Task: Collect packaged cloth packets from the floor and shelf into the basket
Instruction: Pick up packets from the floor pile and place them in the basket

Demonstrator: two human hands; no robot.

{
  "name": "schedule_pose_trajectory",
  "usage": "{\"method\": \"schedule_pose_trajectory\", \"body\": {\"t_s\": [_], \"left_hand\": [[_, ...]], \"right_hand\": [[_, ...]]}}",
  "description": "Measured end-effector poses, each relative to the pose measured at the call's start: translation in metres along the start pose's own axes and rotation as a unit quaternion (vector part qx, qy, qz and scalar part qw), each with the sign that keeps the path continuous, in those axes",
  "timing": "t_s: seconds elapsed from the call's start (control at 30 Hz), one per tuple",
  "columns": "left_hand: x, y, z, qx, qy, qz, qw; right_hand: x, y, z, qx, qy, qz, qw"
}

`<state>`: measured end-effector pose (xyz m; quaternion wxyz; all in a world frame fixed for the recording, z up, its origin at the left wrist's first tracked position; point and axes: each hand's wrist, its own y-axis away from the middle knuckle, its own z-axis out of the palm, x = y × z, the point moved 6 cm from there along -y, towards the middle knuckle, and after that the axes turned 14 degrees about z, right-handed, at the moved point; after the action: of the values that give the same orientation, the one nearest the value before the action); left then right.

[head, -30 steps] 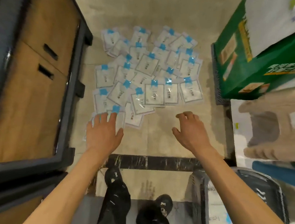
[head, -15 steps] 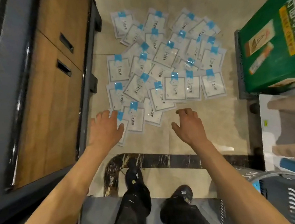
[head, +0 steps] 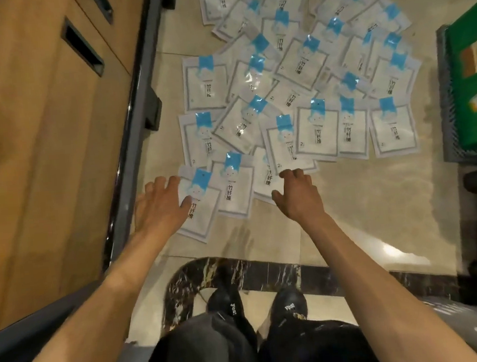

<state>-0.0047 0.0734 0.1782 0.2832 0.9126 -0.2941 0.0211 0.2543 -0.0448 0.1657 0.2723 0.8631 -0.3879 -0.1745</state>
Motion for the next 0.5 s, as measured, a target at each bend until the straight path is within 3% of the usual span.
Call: {"method": "schedule_pose_trajectory", "body": {"t_s": [0.17, 0.5], "left_hand": [[-0.047, -0.057, 0.066, 0.052, -0.001, -0.028, 0.998], [-0.120, -0.140, 0.201, 0.015, 0.008, -0.070, 0.997]], "right_hand": [[-0.011, -0.066, 0.083, 0.006, 0.013, -0.014, 1.000], [-0.019, -0.172, 0.209, 0.022, -0.067, 0.014, 0.997]]}}
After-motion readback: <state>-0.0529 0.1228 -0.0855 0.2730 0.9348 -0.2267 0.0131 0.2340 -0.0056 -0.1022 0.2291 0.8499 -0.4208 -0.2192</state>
